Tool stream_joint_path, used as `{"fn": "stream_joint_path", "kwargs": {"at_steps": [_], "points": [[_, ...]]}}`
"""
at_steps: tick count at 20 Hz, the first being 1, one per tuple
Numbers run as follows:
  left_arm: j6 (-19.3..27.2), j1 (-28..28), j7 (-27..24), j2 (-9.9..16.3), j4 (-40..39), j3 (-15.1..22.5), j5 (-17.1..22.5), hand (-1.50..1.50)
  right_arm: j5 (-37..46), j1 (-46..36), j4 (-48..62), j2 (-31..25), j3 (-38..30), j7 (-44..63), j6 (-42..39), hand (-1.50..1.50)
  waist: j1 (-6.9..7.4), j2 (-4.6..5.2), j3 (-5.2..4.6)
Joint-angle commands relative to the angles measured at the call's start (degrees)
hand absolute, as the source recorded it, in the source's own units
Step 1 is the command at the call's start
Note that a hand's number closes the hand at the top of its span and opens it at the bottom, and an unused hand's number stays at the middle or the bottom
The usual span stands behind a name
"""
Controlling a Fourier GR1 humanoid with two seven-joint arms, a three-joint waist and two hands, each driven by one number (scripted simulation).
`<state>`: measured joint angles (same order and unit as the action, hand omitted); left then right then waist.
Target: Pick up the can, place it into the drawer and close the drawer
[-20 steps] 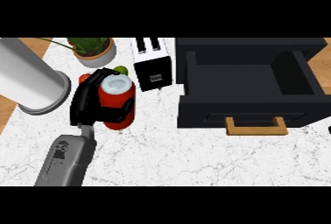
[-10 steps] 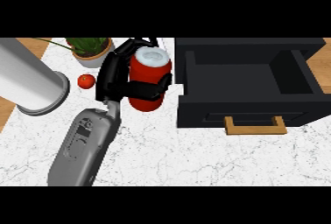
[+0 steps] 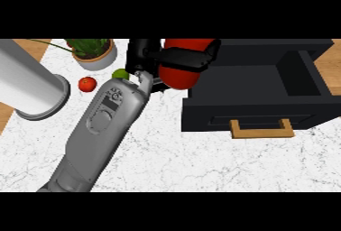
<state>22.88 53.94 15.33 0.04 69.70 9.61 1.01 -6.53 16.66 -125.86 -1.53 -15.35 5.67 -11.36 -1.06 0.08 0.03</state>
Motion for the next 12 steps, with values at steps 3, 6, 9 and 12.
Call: {"fn": "stream_joint_path", "kwargs": {"at_steps": [3, 6, 9, 12], "points": [[5.94, 13.26, 2.72, -0.04, -9.71, 2.16, 3.22, 1.5, 1.57, 0.16, -3.57, 1.45, 2.31, 2.36, 1.13, -1.5, -0.62, 0.07, -0.01], [7.61, 16.54, -0.65, -0.04, -16.62, 3.32, 6.02, 1.5, -0.92, -0.27, 1.55, -0.53, -1.07, -1.06, -1.57, -1.5, -0.99, 0.22, 0.03], [7.32, 17.83, -0.32, -0.04, -17.89, 3.39, 6.35, 1.5, 1.3, 3.2, -2.72, 1.47, 2.42, -0.18, -0.67, -1.5, -0.62, 0.06, 0.01], [7.42, 24.46, -2.09, -0.04, -26.21, 2.71, 8.87, 1.5, -0.81, -4.51, 1.59, -1.2, -1.25, 1.78, 0.44, -1.5, -1.37, 0.44, 0.04]]}}
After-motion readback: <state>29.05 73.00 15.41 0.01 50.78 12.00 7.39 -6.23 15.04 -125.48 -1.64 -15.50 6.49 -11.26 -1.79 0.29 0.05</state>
